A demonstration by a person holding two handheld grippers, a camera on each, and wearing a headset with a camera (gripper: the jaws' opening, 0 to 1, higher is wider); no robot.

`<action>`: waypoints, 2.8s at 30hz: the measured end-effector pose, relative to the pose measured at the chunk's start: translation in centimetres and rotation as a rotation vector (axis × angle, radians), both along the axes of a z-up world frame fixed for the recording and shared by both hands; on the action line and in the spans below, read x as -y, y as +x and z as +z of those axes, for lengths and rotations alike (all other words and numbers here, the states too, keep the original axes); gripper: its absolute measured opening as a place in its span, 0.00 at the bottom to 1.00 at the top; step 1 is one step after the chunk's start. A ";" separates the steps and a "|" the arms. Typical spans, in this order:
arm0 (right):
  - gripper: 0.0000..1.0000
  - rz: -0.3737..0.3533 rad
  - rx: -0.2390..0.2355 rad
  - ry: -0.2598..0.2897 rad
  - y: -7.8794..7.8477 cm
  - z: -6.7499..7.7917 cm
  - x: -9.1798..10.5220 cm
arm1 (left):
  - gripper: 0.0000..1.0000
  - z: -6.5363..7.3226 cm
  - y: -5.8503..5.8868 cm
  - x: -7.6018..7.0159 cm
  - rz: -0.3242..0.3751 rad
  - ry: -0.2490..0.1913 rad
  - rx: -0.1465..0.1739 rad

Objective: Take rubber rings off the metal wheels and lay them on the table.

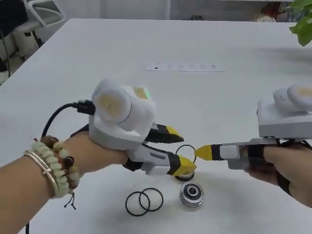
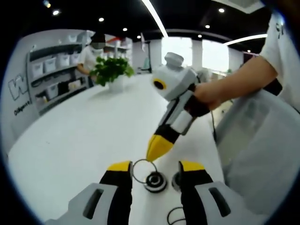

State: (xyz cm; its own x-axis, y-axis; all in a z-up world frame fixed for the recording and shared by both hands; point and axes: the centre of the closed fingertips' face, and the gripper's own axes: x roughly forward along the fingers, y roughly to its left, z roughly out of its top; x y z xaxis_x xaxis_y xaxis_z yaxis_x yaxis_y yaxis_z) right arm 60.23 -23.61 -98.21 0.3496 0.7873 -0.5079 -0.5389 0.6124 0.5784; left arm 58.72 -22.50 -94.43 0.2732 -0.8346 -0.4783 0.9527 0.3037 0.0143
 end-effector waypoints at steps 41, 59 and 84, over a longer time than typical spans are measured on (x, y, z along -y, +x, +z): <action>0.00 0.050 0.090 0.141 -0.8 5.3 -2.5 | 0.70 8.3 -5.3 -14.6 0.291 0.024 0.154; 0.00 0.154 0.075 0.136 -3.2 4.8 -4.9 | 0.86 5.7 -8.4 -16.2 0.358 -0.049 0.073; 0.00 0.352 0.002 0.014 -7.6 0.6 -7.5 | 0.87 3.4 -9.5 -15.6 0.392 -0.070 -0.004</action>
